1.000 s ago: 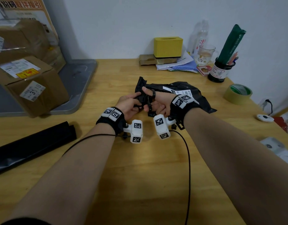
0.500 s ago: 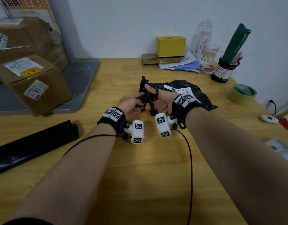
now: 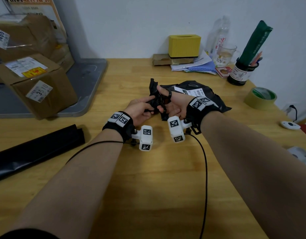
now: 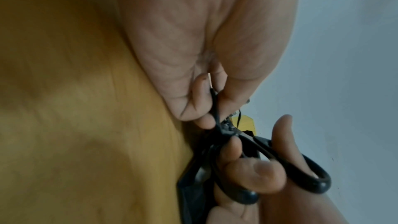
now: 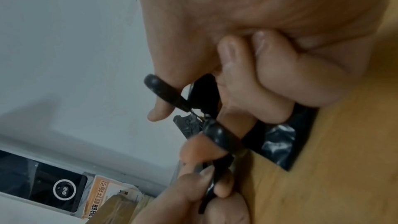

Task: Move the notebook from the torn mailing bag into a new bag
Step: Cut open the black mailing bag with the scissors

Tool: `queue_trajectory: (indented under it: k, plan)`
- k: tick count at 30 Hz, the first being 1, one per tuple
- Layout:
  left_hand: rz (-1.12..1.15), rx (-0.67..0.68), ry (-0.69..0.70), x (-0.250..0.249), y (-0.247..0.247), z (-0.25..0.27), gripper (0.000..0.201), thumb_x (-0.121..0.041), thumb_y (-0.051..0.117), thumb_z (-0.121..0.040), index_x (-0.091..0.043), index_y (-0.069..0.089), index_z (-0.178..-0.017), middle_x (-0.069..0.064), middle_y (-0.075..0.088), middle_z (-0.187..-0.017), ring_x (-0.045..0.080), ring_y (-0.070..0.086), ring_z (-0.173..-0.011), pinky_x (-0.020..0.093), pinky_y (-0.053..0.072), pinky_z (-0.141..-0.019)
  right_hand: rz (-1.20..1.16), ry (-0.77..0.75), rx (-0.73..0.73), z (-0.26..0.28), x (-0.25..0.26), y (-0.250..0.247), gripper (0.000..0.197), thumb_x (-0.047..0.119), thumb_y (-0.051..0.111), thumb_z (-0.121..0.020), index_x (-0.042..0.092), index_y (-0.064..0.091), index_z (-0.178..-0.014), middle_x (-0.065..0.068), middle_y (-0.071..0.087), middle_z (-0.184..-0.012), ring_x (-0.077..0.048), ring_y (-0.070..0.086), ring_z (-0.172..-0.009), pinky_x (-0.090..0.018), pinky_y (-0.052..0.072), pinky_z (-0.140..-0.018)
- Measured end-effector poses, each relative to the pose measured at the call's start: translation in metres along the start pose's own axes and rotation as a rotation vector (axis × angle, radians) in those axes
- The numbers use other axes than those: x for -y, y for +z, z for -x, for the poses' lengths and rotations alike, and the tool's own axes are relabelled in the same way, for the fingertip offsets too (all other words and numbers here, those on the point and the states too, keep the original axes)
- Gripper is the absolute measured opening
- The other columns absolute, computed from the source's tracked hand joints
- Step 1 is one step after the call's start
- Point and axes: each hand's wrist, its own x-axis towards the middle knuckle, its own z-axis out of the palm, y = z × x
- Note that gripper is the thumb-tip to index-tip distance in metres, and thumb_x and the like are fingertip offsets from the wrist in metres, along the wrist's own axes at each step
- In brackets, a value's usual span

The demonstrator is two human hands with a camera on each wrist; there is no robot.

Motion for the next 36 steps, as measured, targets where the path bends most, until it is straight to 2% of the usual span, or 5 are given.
queue_trajectory:
  k: [16, 21, 28, 31, 36]
  plan:
    - [-0.467, -0.084, 0.026, -0.011, -0.014, 0.048, 0.047, 0.01, 0.051, -0.088, -0.021, 0.074, -0.116, 0.012, 0.069, -0.107, 0.014, 0.045, -0.055, 0.022, 0.027, -0.041, 0.114, 0.096, -0.001, 0.047, -0.033, 0.008, 0.058, 0.08, 0.064, -0.076, 0.023, 0.053, -0.078, 0.009, 0.044, -0.061, -0.006, 0.017, -0.036, -0.018, 0.01, -0.042]
    - [-0.743, -0.118, 0.094, -0.013, -0.011, 0.061, 0.034, -0.002, 0.072, -0.084, -0.022, 0.076, -0.111, 0.003, 0.069, -0.113, 0.015, 0.061, -0.098, 0.026, 0.049, -0.093, 0.123, 0.161, 0.034, 0.069, -0.045, 0.016, 0.062, 0.08, 0.065, -0.074, 0.02, 0.051, -0.08, 0.009, 0.046, -0.06, -0.005, 0.018, -0.035, -0.018, 0.01, -0.045]
    - [-0.763, -0.24, 0.121, -0.004, 0.006, 0.068, 0.041, -0.044, 0.085, -0.073, -0.014, 0.073, -0.099, 0.0, 0.062, -0.095, 0.018, 0.059, -0.091, 0.031, 0.05, -0.089, 0.236, 0.25, 0.006, 0.093, -0.055, 0.022, 0.066, 0.083, 0.064, -0.071, 0.019, 0.053, -0.077, 0.007, 0.05, -0.062, -0.005, 0.022, -0.034, -0.013, 0.013, -0.041]
    - [-0.874, -0.262, 0.173, 0.0, 0.013, 0.07, 0.034, -0.039, 0.083, -0.076, -0.013, 0.061, -0.08, 0.007, 0.058, -0.08, 0.02, 0.057, -0.076, 0.03, 0.046, -0.071, 0.377, 0.273, -0.02, 0.104, -0.047, 0.024, 0.07, 0.085, 0.055, -0.077, 0.016, 0.056, -0.077, 0.004, 0.049, -0.065, -0.004, 0.025, -0.033, -0.011, 0.016, -0.035]
    - [-0.8, -0.222, 0.281, 0.012, 0.014, 0.069, 0.02, -0.011, 0.075, -0.085, -0.02, 0.06, -0.075, 0.005, 0.065, -0.091, 0.022, 0.064, -0.089, 0.031, 0.052, -0.083, 0.5, 0.313, -0.033, 0.118, -0.032, 0.026, 0.072, 0.084, 0.051, -0.081, 0.012, 0.056, -0.077, 0.003, 0.052, -0.056, -0.004, 0.029, -0.029, -0.012, 0.022, -0.029]
